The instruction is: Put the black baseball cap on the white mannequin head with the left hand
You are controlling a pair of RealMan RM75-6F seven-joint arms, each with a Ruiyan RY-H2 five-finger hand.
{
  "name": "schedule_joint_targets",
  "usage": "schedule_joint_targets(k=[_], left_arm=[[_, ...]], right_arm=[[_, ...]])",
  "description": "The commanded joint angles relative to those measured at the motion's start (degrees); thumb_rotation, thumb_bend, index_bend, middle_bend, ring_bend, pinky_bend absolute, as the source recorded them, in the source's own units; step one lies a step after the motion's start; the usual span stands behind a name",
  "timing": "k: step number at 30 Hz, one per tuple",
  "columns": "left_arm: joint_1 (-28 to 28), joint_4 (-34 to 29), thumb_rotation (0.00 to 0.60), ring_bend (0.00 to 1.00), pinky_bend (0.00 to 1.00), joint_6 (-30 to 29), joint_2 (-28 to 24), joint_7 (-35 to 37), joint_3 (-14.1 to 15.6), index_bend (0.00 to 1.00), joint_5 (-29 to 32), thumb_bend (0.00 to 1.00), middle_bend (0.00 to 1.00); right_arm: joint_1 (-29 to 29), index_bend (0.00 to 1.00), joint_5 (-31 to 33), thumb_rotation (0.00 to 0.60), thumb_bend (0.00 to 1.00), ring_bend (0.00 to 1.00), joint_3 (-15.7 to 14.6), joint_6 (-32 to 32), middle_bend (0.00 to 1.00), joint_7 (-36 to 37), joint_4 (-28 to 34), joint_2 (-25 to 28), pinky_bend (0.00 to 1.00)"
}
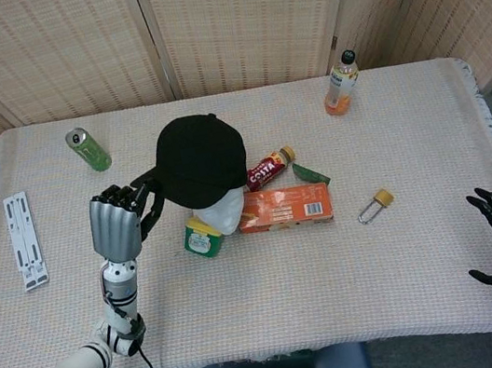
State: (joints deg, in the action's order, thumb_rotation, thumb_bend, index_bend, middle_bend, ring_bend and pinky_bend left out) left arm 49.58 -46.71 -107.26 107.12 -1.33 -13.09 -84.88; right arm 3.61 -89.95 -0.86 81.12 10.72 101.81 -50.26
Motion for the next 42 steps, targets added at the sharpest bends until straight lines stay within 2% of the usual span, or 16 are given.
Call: schedule_joint_targets(k=[1,6,9,11,15,17,19,23,26,27,30,33,35,37,40,42], left_arm=[[-2.9,-5.2,0.6,1.0,1.0,-1.0,-1.4,-2.8,2.0,0.71,-2.2,0.54,1.0],[-6.5,-8.3,0.6,1.0,1.0,-0.4,-0.9,-2.9,4.1,0.7,-2.9,0.53,1.0],[-8.5,-9.2,0.6,1.0,1.0,0.3,-0.7,-3.2,5.2,0.64,-3.3,0.51,1.0],[-9.4,-9.7,0.6,1.0,1.0,1.0,-0.7,-3.4,5.8,0.58,-3.5,0.46,1.0],[-11.2,-12.6,0.6,1.0,1.0,5.0,-1.9,-5.2,6.5,0.24,-2.3,0.23,1.0],[-11.7,-13.6,0.6,1.0,1.0,6.5,-2.5,-5.3,6.6,0.13,-2.0,0.17,1.0],[-13.1,-16.9,0.6,0.98,1.0,7.5,-4.3,-6.3,7.3,0.06,-1.9,0.13,1.0],[-16.4,-26.0,0.6,0.93,0.99,9.6,-10.4,-9.5,9.8,0.01,-1.4,0.08,0.99],[-20.0,-34.6,0.6,0.79,0.92,11.8,-17.5,-11.9,13.4,0.02,-0.3,0.07,0.89],[-21.3,-38.8,0.6,0.72,0.87,13.8,-21.0,-11.9,15.1,0.04,1.0,0.06,0.83],[-23.5,-51.7,0.6,0.42,0.6,21.4,-32.1,-11.8,18.9,0.07,7.8,0.06,0.56],[-24.9,-58.3,0.6,0.18,0.37,26.6,-41.6,-9.7,22.0,0.09,12.0,0.06,0.32],[-26.7,-58.4,0.6,0.1,0.28,26.6,-44.5,-8.5,23.2,0.09,13.0,0.06,0.22],[-30.2,-56.5,0.6,0.06,0.22,22.9,-45.0,-7.1,23.2,0.1,13.1,0.06,0.17],[-35.1,-52.6,0.6,0.04,0.19,17.1,-43.0,-2.6,21.8,0.1,12.6,0.07,0.16],[-36.1,-51.8,0.6,0.04,0.19,16.7,-43.1,-1.0,21.0,0.11,11.9,0.07,0.16]], right_arm=[[-0.3,0.0,-1.0,0.6,0.0,0.0,-0.3,0.7,0.0,0.1,0.2,0.1,0.0],[-1.1,0.0,-1.7,0.6,0.0,0.0,-0.4,2.4,0.0,0.6,0.5,0.5,0.0],[-1.3,0.0,-1.5,0.6,0.0,0.0,-0.3,2.9,0.0,0.6,0.4,0.6,0.0],[-1.3,0.0,-1.6,0.6,0.0,0.0,-0.4,2.8,0.0,0.5,0.5,0.5,0.0],[-1.2,0.0,-1.6,0.6,0.0,0.0,-0.5,2.5,0.0,-0.3,0.5,0.4,0.0],[-1.2,0.0,-1.5,0.6,0.0,0.0,-0.4,2.4,0.0,-0.6,0.6,0.3,0.0],[-1.2,0.0,-1.4,0.6,0.0,0.0,-0.4,2.4,0.0,-1.0,0.6,0.1,0.0],[-1.3,0.0,-1.6,0.6,0.0,0.0,-0.5,2.5,0.0,-1.6,0.6,-0.2,0.0],[-1.3,0.0,-1.3,0.6,0.0,0.0,-0.4,2.4,0.0,-2.4,0.7,-0.4,0.0],[-1.3,0.0,-1.1,0.6,0.0,0.0,-0.4,2.2,0.0,-2.8,0.7,-0.6,0.0],[-0.9,0.0,0.3,0.6,0.0,0.0,-0.1,1.2,0.0,-4.1,0.5,-1.2,0.0],[-0.4,0.0,2.2,0.6,0.0,0.0,0.4,-0.3,0.0,-5.7,0.5,-2.0,0.0],[-0.2,0.0,2.6,0.6,0.0,0.0,0.7,-0.4,0.0,-6.6,0.4,-2.6,0.0],[-0.2,0.0,2.7,0.6,0.0,0.0,1.1,0.1,0.0,-7.4,0.0,-3.5,0.0],[-0.3,0.0,3.5,0.6,0.0,0.0,1.6,0.8,0.0,-8.5,-0.5,-4.7,0.0],[-0.4,0.0,4.0,0.6,0.0,0.0,2.1,1.2,0.0,-8.8,-0.5,-5.2,0.0]])
